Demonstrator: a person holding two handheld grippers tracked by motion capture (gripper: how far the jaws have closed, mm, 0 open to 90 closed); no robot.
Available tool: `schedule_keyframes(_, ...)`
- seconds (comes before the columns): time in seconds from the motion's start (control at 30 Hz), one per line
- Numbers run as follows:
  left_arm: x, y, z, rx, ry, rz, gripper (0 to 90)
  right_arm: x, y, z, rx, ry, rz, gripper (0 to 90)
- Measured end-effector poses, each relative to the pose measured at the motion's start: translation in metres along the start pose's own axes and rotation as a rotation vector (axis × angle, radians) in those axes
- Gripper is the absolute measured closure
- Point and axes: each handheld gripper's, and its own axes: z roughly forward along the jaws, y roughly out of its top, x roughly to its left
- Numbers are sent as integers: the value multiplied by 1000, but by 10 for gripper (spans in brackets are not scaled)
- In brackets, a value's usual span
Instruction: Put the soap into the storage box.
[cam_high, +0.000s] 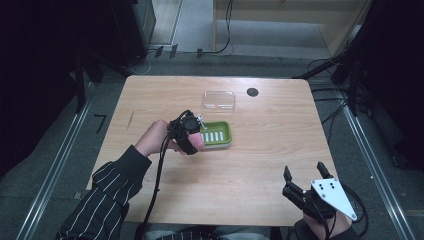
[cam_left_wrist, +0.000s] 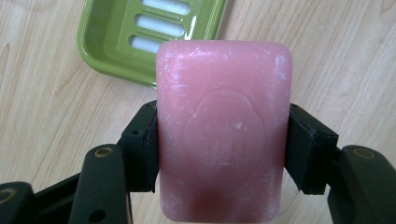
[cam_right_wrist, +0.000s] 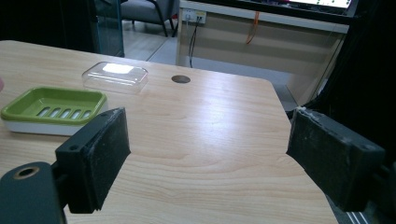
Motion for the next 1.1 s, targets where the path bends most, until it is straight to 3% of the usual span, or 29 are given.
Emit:
schedule_keyframes(0.43,4,13,-1,-11,-3,23,385,-4,-2,-5,6,-21,8,127)
schedule_keyframes(1.1,13,40,5,-12,5,112,385,-13,-7,-19,14,-73,21,127)
